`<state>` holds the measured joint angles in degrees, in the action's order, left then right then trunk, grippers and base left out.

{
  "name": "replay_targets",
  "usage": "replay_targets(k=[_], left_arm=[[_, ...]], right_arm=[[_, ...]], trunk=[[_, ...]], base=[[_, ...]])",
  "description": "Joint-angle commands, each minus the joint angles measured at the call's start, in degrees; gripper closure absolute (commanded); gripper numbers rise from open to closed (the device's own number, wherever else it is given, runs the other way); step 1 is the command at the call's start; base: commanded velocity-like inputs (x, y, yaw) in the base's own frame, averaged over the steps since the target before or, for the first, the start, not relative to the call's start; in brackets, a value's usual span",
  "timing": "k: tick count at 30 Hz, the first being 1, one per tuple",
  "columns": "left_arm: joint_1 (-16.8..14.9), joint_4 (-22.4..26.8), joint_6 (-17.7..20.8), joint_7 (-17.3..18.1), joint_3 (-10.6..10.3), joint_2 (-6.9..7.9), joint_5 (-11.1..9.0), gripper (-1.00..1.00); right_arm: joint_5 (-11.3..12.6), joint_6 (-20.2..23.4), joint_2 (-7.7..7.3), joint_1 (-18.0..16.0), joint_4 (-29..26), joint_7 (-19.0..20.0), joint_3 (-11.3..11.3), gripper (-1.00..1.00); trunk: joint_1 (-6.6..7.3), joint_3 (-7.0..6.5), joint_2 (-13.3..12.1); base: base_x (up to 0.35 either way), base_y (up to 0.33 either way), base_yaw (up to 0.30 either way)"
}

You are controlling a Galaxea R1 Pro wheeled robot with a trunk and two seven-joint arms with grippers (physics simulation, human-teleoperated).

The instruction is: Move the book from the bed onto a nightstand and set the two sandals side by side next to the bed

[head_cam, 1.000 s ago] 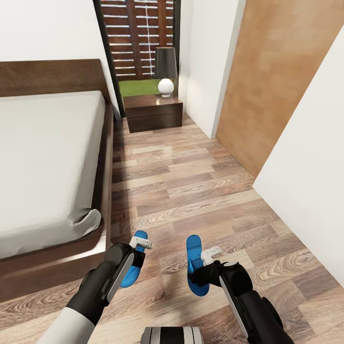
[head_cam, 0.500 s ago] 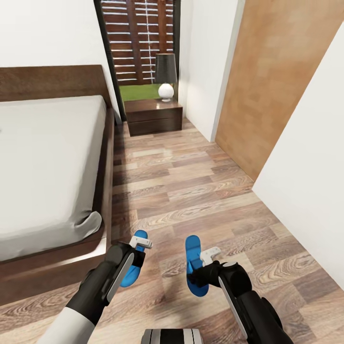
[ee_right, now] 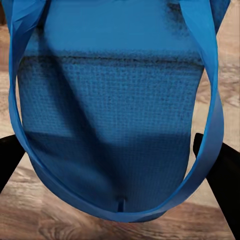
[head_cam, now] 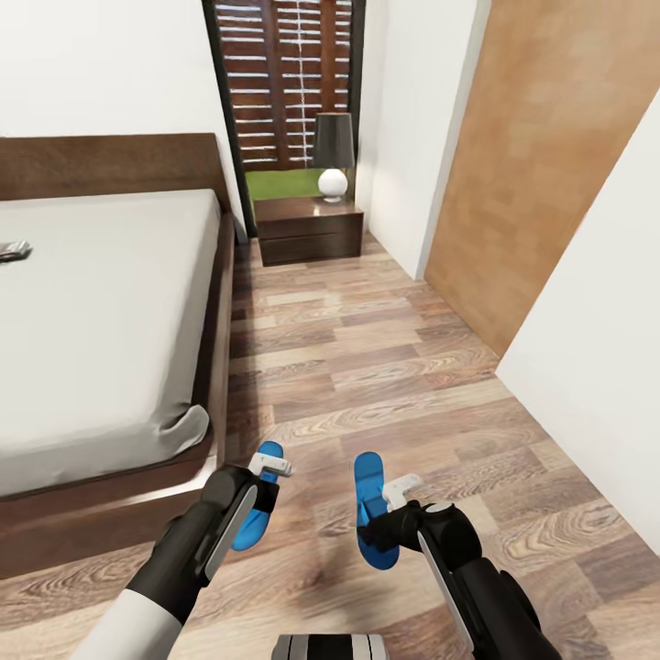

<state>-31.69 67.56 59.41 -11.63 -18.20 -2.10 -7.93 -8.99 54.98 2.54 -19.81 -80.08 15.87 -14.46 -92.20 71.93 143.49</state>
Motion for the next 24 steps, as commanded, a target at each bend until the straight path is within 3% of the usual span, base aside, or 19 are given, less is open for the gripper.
replay_targets(k=[1, 24], left_arm=[[-0.04, 0.02, 0.18, -0.59, -0.08, 0.00, -0.59, 1.00], [-0.04, 0.02, 0.18, -0.59, -0.08, 0.00, -0.59, 1.00]], right_arm=[[-0.59, 0.22, 0.01, -0.01, -0.07, 0.47, 0.02, 1.00], [-0.61, 0.22, 0.01, -0.01, -0.07, 0.48, 0.04, 1.00]], trunk=[[0.01, 0.02, 0.02], [0.01, -0.08, 0.02]], base=[[0.000, 0.000, 0.214], [0.000, 0.000, 0.198]])
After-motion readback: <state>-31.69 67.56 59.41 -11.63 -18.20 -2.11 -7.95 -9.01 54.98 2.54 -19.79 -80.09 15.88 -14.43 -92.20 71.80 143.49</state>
